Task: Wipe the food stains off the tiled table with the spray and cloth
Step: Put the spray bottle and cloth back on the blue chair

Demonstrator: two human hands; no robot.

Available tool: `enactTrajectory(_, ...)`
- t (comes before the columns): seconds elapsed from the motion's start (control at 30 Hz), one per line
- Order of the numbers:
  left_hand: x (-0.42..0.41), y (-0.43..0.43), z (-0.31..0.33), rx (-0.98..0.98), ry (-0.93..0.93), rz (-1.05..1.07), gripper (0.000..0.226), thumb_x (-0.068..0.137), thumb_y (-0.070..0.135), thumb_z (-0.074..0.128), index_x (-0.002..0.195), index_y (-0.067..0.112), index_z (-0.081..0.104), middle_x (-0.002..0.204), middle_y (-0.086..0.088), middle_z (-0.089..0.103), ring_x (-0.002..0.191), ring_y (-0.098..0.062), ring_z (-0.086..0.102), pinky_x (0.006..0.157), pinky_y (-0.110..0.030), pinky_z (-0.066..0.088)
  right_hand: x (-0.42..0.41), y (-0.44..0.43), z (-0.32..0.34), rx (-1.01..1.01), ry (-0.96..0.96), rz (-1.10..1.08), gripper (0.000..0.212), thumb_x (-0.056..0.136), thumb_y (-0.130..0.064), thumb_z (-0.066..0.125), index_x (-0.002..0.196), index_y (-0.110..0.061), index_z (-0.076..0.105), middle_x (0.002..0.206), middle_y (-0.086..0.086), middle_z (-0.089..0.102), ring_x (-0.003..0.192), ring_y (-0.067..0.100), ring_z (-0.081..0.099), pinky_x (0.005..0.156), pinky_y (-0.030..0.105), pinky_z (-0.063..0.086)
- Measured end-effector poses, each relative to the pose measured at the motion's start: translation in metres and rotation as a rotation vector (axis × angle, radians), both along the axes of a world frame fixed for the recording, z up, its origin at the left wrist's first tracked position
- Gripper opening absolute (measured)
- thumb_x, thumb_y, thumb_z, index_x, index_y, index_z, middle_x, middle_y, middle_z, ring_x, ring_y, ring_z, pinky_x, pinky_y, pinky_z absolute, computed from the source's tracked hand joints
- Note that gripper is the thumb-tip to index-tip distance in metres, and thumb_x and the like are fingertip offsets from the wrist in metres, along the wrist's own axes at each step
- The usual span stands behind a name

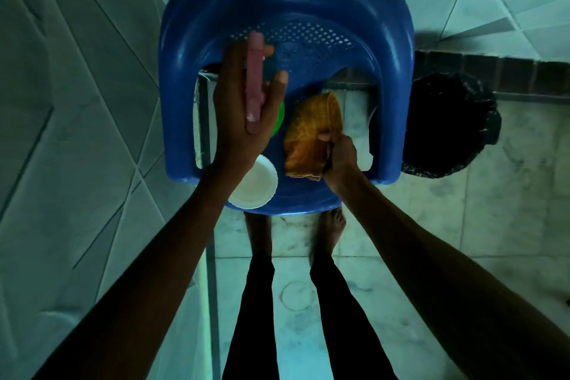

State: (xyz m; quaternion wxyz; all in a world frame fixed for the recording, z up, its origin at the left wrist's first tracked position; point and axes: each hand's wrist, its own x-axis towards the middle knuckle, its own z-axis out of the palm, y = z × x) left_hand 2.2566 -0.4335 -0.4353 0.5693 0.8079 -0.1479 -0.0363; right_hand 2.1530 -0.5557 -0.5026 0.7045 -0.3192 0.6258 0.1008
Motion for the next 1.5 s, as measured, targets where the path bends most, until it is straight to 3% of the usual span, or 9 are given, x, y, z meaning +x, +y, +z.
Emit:
enactTrajectory(0.17, 0.002, 0.003, -0.005, -0.007, -0.034, 0.008, 0.028, 0.092, 0.006, 0.067, 0.111, -0.009, 0.053, 0.104, -0.013, 0.061, 0.072, 0.003, 0.05, 0.069, -0.022, 0.044, 0.006, -0.003, -0.011, -0.016, -0.022, 0.044, 0.021, 0.088, -0.008, 0.052, 0.105, -0.02, 0.056, 0.103, 0.006, 0.063, 0.093, 0.028, 0.06, 0.075, 0.044, 0.05)
enactTrajectory(0.27, -0.001, 0.001, -0.002, 0.023, -0.07, -0.01, 0.039, 0.089, 0.005, 0.07, 0.119, -0.013, 0.05, 0.113, -0.016, 0.06, 0.095, -0.006, 0.058, 0.084, -0.024, 0.049, 0.007, -0.006, -0.025, -0.384, 0.035, 0.389, 0.02, 0.098, -0.019, 0.046, 0.114, -0.017, 0.058, 0.094, 0.001, 0.064, 0.087, 0.025, 0.063, 0.066, 0.036, 0.053)
enactTrajectory(0.33, -0.008, 0.0, -0.005, 0.066, -0.088, -0.052, 0.052, 0.088, 0.007, 0.072, 0.129, -0.01, 0.044, 0.129, -0.021, 0.052, 0.114, -0.02, 0.056, 0.094, -0.026, 0.049, 0.004, -0.006, -0.031, -0.639, 0.132, 0.672, 0.029, 0.101, -0.034, 0.043, 0.116, -0.015, 0.059, 0.103, 0.006, 0.067, 0.094, 0.028, 0.065, 0.08, 0.042, 0.056)
enactTrajectory(0.43, -0.016, 0.003, -0.008, 0.066, -0.017, -0.093, 0.067, 0.088, 0.015, 0.074, 0.139, -0.003, 0.035, 0.144, -0.022, 0.04, 0.115, -0.029, 0.058, 0.086, -0.037, 0.057, -0.002, -0.008, -0.03, -0.794, 0.23, 0.869, 0.035, 0.093, -0.023, 0.052, 0.126, -0.011, 0.056, 0.119, 0.013, 0.063, 0.11, 0.032, 0.061, 0.087, 0.042, 0.051)
enactTrajectory(0.53, -0.022, 0.008, -0.013, 0.123, -0.019, -0.107, 0.078, 0.084, 0.024, 0.078, 0.142, 0.003, 0.032, 0.147, -0.018, 0.039, 0.128, -0.033, 0.05, 0.1, -0.047, 0.05, -0.004, -0.011, -0.032, -0.79, 0.201, 0.908, 0.036, 0.092, -0.022, 0.055, 0.127, -0.012, 0.053, 0.121, 0.013, 0.062, 0.112, 0.033, 0.06, 0.087, 0.044, 0.05)
enactTrajectory(0.6, -0.022, 0.011, -0.015, 0.157, 0.031, -0.138, 0.085, 0.082, 0.026, 0.079, 0.145, -0.005, 0.03, 0.148, -0.02, 0.04, 0.133, -0.028, 0.047, 0.109, -0.032, 0.042, -0.005, -0.013, -0.033, -0.798, 0.18, 0.913, 0.035, 0.094, -0.031, 0.057, 0.124, -0.014, 0.054, 0.118, 0.013, 0.063, 0.109, 0.034, 0.062, 0.088, 0.047, 0.053)
enactTrajectory(0.9, -0.017, 0.014, -0.014, 0.185, 0.038, -0.326, 0.083, 0.089, 0.017, 0.069, 0.15, -0.005, 0.018, 0.15, -0.016, 0.042, 0.126, 0.006, 0.045, 0.097, -0.006, 0.038, -0.005, -0.017, -0.035, -0.835, 0.216, 1.031, 0.043, 0.094, -0.027, 0.062, 0.131, -0.009, 0.049, 0.127, 0.016, 0.052, 0.116, 0.035, 0.055, 0.094, 0.048, 0.049)
enactTrajectory(1.13, -0.027, 0.01, -0.022, 0.215, 0.067, -0.235, 0.085, 0.087, 0.042, 0.068, 0.151, 0.003, 0.027, 0.132, -0.015, 0.059, 0.112, -0.024, 0.062, 0.09, -0.039, 0.054, -0.006, -0.016, -0.035, -0.854, 0.213, 1.037, 0.042, 0.094, -0.024, 0.062, 0.13, -0.007, 0.047, 0.126, 0.016, 0.051, 0.116, 0.034, 0.054, 0.089, 0.042, 0.045)
enactTrajectory(1.5, -0.027, 0.014, -0.024, 0.155, 0.08, -0.239, 0.074, 0.086, 0.011, 0.072, 0.144, -0.009, 0.031, 0.123, -0.027, 0.059, 0.101, -0.008, 0.056, 0.087, -0.001, 0.037, -0.011, -0.028, -0.034, -0.821, 0.137, 1.122, 0.049, 0.09, -0.016, 0.07, 0.131, -0.003, 0.046, 0.129, 0.018, 0.049, 0.117, 0.034, 0.052, 0.087, 0.037, 0.042)
